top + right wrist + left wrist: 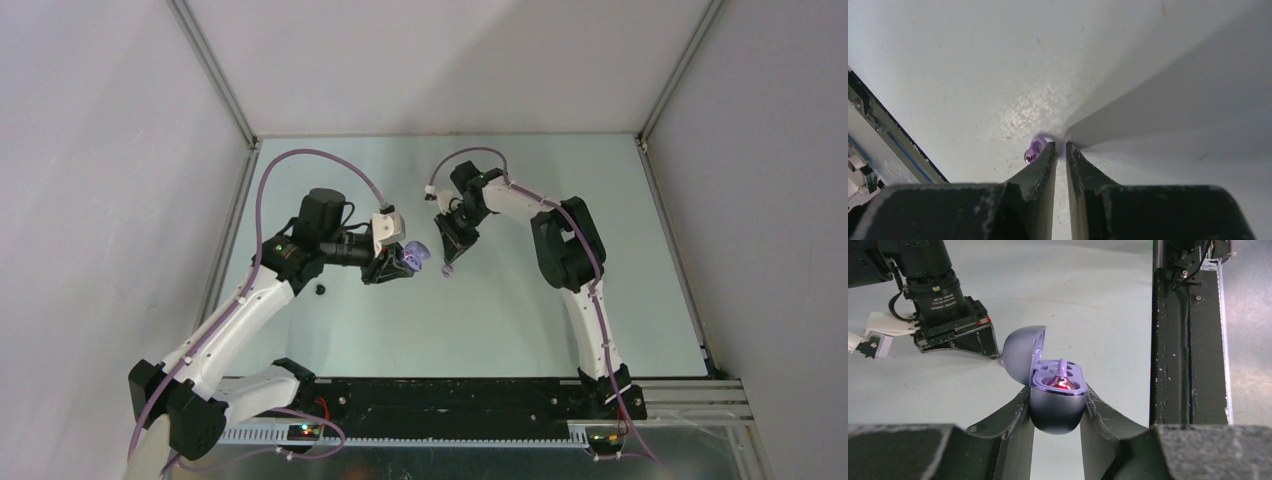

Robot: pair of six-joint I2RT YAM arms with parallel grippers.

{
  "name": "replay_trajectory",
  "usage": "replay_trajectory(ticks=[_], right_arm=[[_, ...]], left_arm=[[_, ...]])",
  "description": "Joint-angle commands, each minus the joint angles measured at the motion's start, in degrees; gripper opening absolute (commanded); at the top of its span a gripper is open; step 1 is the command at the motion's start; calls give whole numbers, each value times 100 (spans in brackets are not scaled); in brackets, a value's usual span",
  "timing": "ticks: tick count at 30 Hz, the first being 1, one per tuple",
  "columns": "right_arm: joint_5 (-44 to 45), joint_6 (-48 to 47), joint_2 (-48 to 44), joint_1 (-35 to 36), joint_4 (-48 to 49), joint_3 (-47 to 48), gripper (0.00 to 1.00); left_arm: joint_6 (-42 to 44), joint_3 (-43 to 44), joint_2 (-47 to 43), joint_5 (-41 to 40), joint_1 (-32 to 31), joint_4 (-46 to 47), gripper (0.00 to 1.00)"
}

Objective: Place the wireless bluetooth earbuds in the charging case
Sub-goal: Adjust the earbud at the center of the board.

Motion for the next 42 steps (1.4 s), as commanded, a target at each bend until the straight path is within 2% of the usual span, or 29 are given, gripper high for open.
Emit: replay_trajectory(ticks=[1,18,27,34,42], right_arm=[[86,-284,-330,-22,-274,-367,18],[14,-267,-856,-17,-184,-1142,17],[521,-571,-1872,-45,574,-1852,19],[372,-750,-2354,179,1097,-2437,19],[738,-800,-2192,483,1259,-2455,27]], left_arm=[[139,17,-122,104,15,142,0],[125,23,-135,112,15,134,0],[130,22,-141,92,11,136,0],[132,27,-132,65,15,131,0],[145,27,-184,38,14,117,0]])
